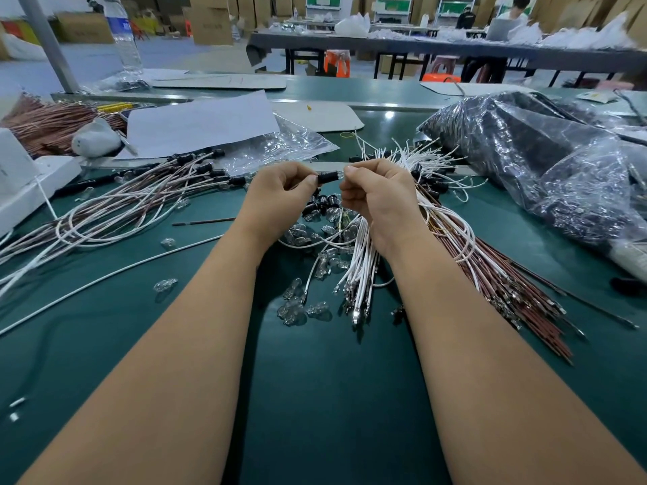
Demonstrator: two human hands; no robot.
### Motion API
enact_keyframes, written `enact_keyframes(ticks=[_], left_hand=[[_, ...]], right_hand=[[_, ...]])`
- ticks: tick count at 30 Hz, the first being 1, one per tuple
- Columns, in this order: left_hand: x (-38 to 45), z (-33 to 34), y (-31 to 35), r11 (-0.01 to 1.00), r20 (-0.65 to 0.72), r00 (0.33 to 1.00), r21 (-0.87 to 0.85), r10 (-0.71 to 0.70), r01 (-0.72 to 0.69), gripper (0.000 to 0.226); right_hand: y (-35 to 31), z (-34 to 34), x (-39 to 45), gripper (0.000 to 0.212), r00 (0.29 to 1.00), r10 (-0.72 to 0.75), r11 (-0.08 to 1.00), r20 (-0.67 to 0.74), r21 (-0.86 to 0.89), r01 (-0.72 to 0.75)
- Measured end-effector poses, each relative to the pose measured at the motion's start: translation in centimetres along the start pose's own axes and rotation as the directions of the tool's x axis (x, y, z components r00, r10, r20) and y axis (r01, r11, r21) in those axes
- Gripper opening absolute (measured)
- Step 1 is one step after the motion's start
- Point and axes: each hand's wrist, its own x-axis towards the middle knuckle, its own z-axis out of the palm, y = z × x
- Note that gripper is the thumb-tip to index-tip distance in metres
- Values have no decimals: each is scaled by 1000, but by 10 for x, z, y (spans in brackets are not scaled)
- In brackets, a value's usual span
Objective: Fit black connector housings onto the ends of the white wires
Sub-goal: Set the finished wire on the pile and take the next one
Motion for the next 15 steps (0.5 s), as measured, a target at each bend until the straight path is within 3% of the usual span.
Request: enact_keyframes(ticks=[10,15], left_hand=[[0,-2,-2,1000,-14,1000,1,9,-9,10],[0,-3,-2,1000,-29,1000,-17,12,-13,9]], right_hand=[[1,-1,-1,11,999,13,999,43,-40,-11],[2,1,-1,13,1000,-29,992,-1,-126,28]])
